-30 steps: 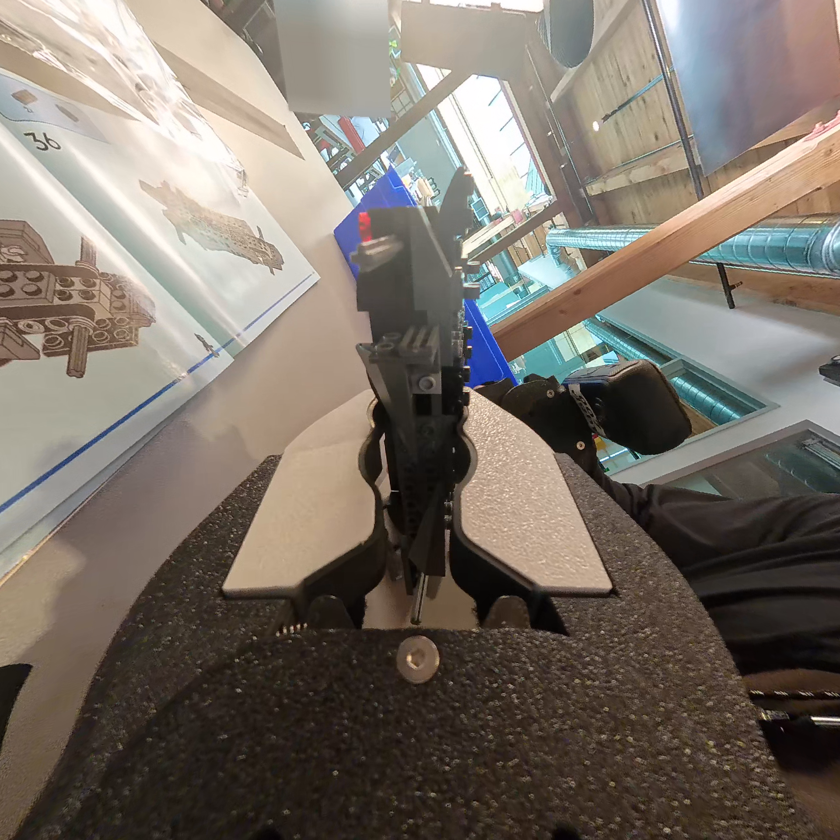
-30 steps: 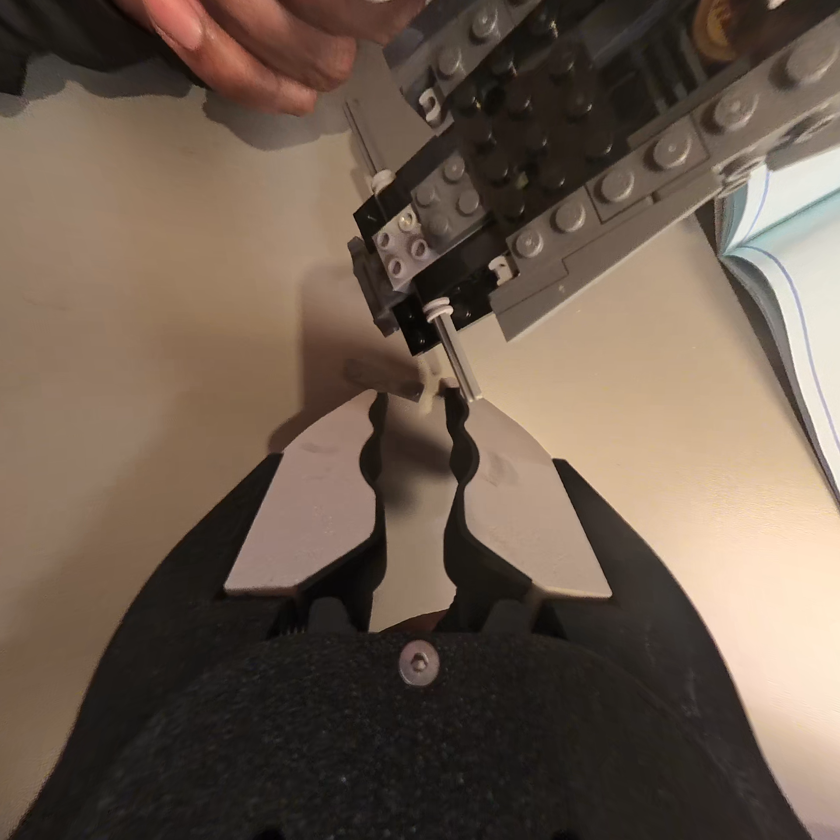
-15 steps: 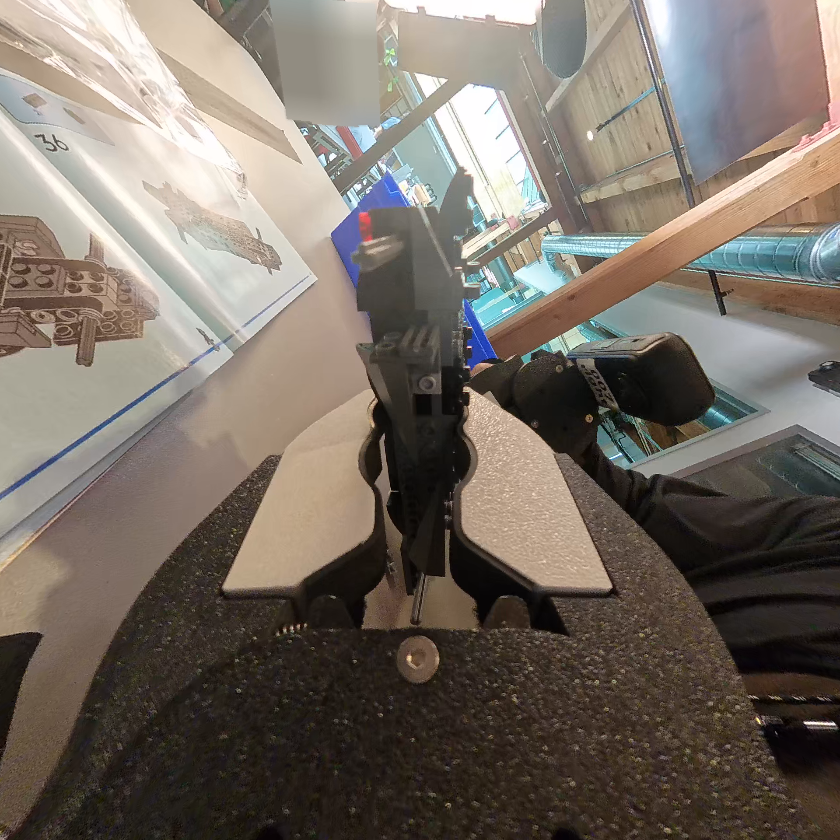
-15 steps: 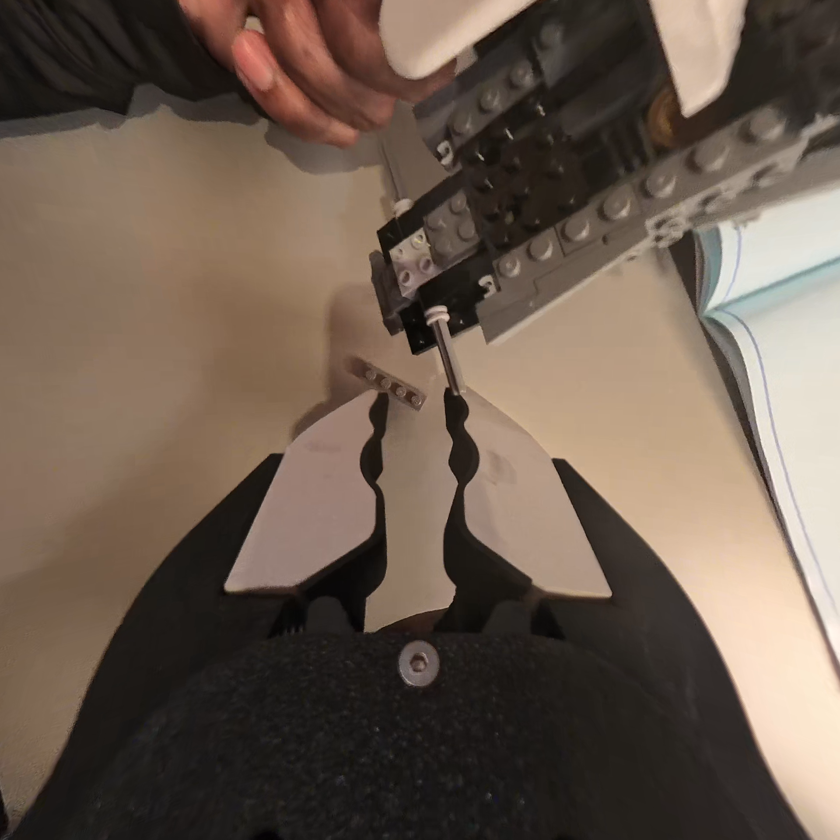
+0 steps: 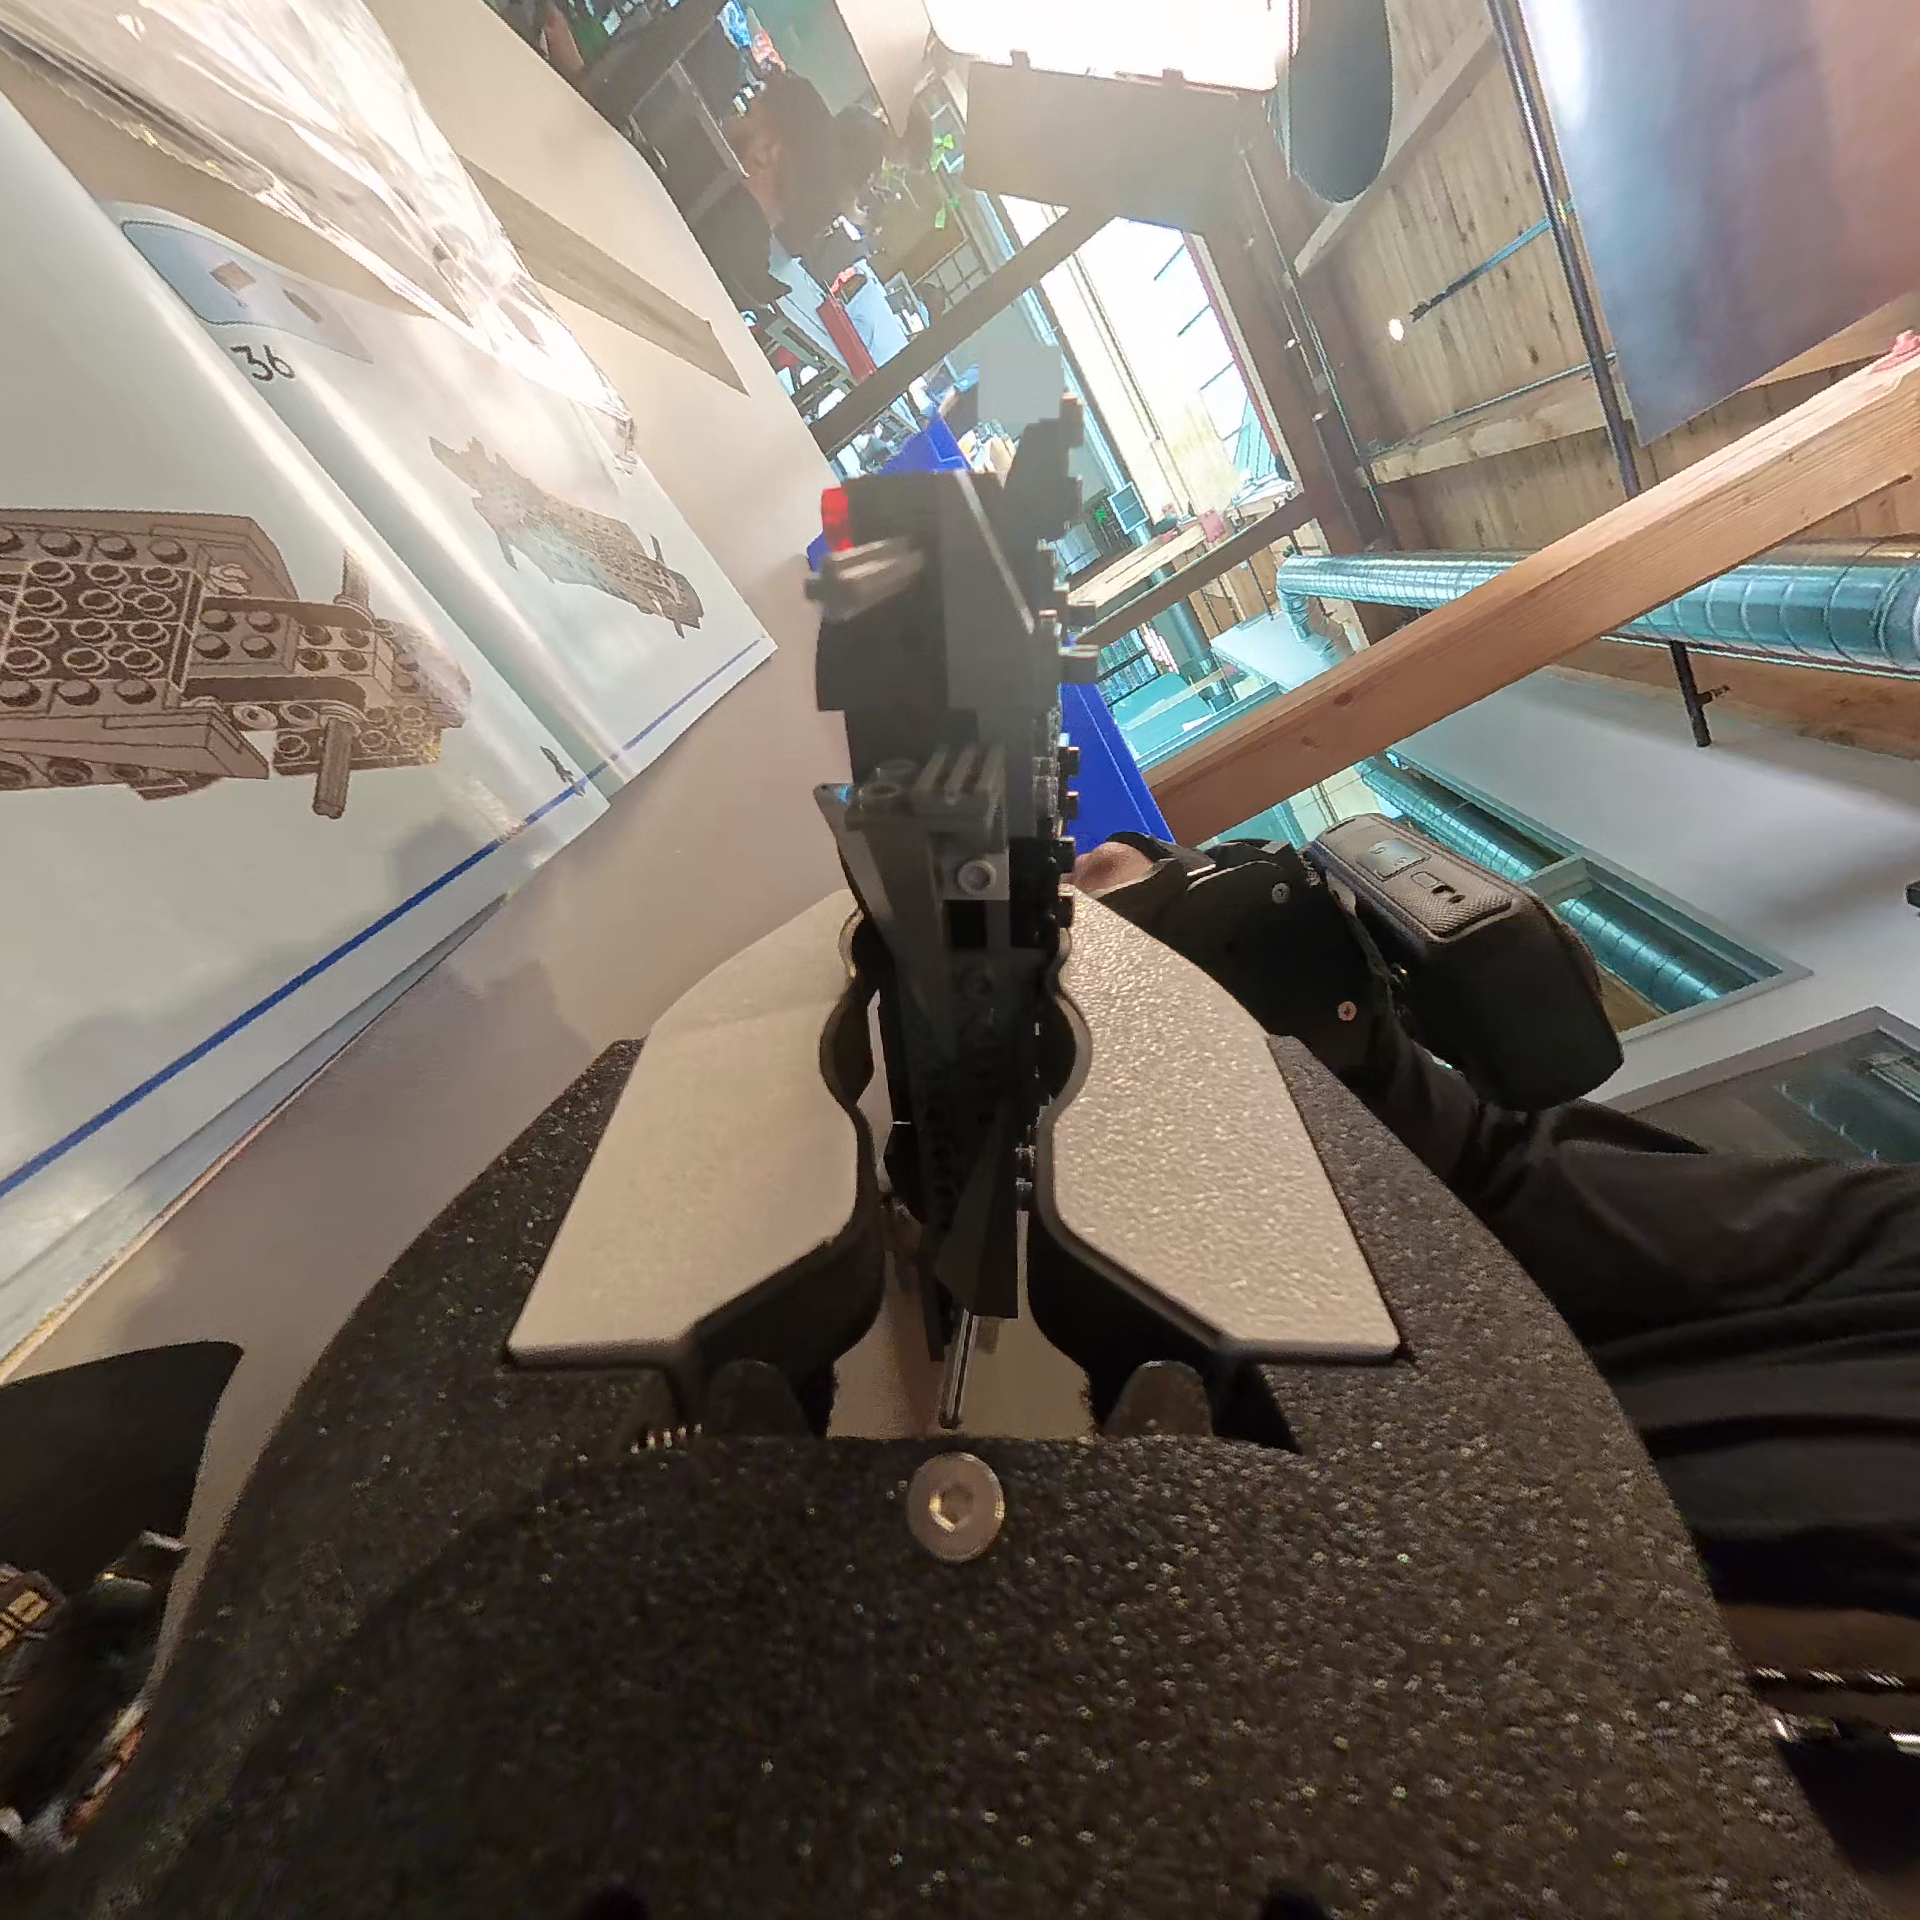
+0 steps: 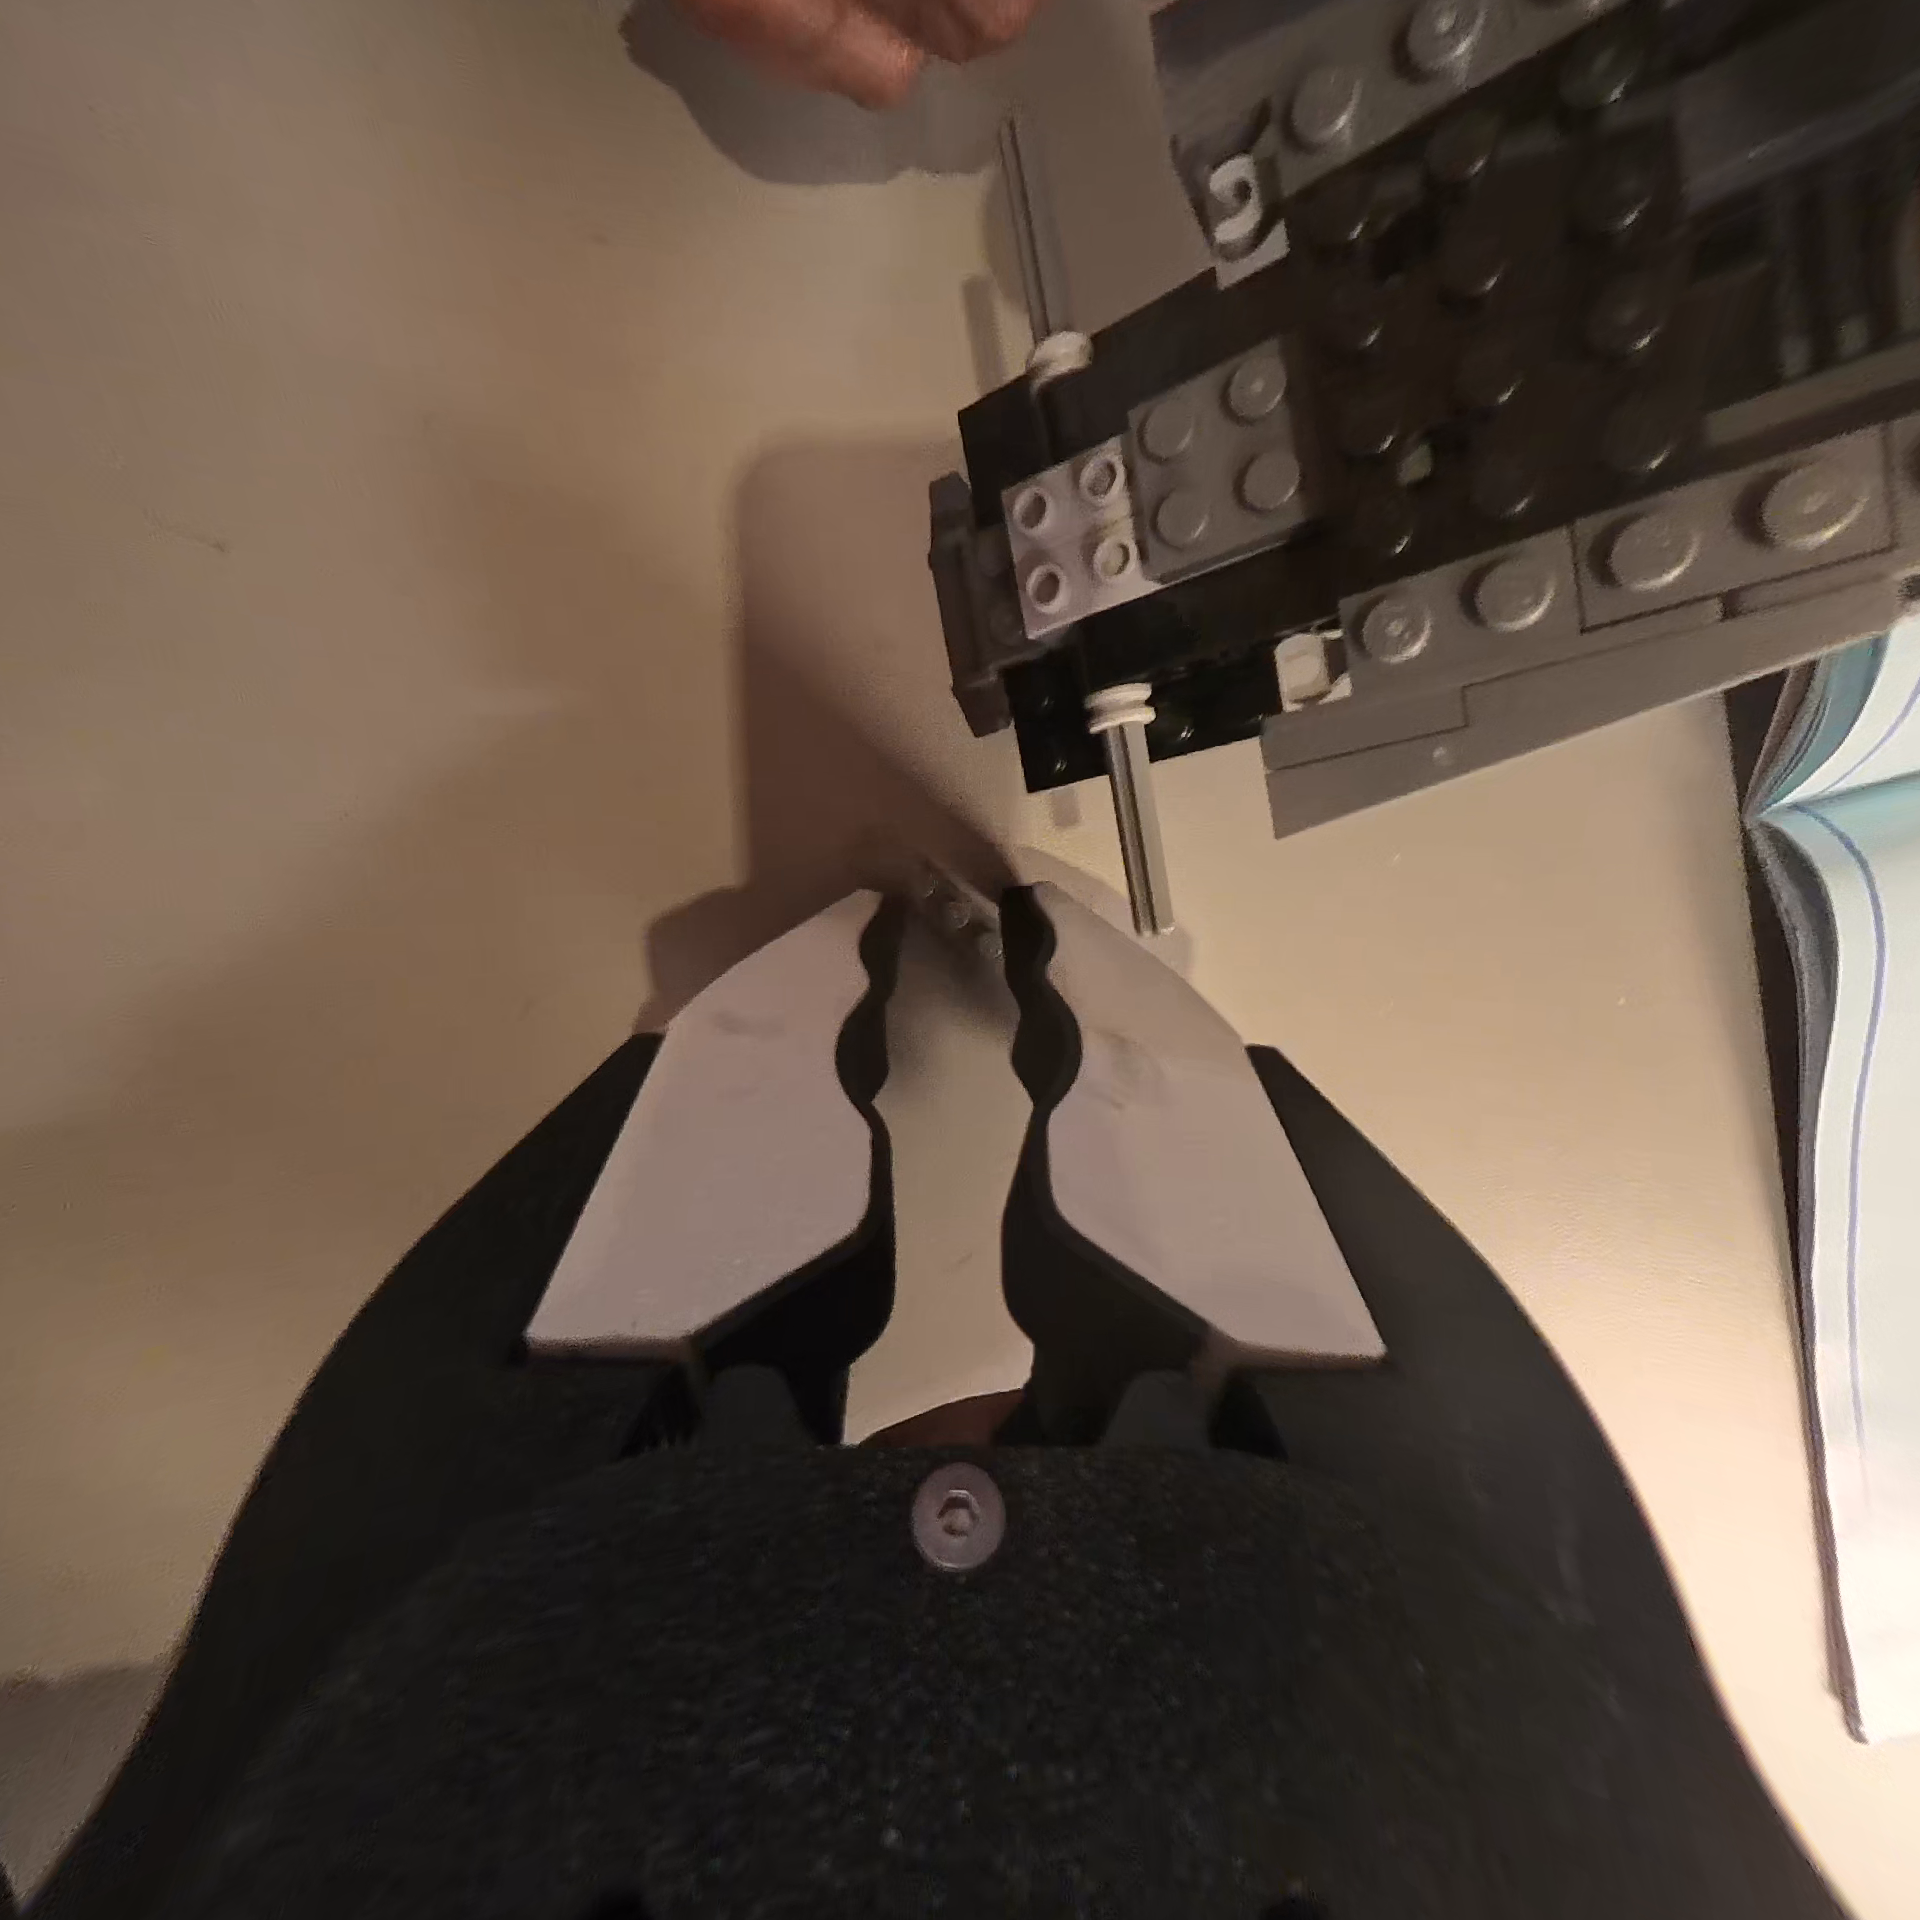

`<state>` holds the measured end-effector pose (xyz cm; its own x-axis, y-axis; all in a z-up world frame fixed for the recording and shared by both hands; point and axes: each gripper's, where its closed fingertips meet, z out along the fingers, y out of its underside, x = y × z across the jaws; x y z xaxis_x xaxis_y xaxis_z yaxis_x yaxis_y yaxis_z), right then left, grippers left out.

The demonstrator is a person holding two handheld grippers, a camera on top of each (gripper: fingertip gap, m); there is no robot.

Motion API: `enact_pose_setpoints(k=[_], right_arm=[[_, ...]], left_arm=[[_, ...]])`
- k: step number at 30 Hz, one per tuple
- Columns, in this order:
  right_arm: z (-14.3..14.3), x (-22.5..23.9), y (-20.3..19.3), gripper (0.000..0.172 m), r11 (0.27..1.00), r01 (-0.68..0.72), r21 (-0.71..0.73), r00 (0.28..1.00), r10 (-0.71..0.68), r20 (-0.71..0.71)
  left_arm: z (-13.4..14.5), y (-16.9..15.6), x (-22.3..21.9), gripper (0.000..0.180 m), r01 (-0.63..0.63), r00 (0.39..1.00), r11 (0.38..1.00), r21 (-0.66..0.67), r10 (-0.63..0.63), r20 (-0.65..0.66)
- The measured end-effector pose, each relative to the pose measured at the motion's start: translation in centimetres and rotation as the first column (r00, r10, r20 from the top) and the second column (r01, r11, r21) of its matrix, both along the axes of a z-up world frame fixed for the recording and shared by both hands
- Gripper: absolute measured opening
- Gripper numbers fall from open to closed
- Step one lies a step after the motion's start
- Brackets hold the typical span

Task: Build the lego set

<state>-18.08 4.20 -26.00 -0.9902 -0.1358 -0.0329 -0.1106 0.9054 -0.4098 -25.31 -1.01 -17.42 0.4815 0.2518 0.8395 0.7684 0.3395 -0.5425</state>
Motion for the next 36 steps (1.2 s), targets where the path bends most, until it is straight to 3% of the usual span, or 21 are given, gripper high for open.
enact_pose_setpoints(k=[2,18,23,27,36], right_arm=[[0.0,0.1,0.1,0.009,0.999,0.032,0.006,0.999,-0.032,0.021],[0.5,0.1,1.0,0.008,0.981,0.194,-0.018,0.98,-0.195,-0.035],[2.4,-0.2,2.6,0.008,0.977,0.205,-0.056,0.977,-0.207,-0.045],[4.3,-0.9,4.0,0.008,0.971,0.227,-0.075,0.97,-0.232,-0.072],[7.4,-2.4,5.1,0.008,0.965,0.238,-0.109,0.963,-0.249,-0.102]], left_arm=[[-0.2,0.0,-0.2,0.029,-0.02,1.0,1.0,-0.024,0.02,-0.003],[-1.5,0.9,-0.4,0.029,-0.047,0.998,0.993,-0.107,0.049,0.024],[-2.6,2.1,0.1,0.029,-0.021,0.996,0.987,-0.159,0.034,0.078],[-3.7,3.0,0.0,0.029,-0.07,0.987,0.973,-0.22,0.099,0.124],[-3.1,5.8,1.2,0.029,-0.033,0.992,0.977,-0.209,0.057,0.109]])
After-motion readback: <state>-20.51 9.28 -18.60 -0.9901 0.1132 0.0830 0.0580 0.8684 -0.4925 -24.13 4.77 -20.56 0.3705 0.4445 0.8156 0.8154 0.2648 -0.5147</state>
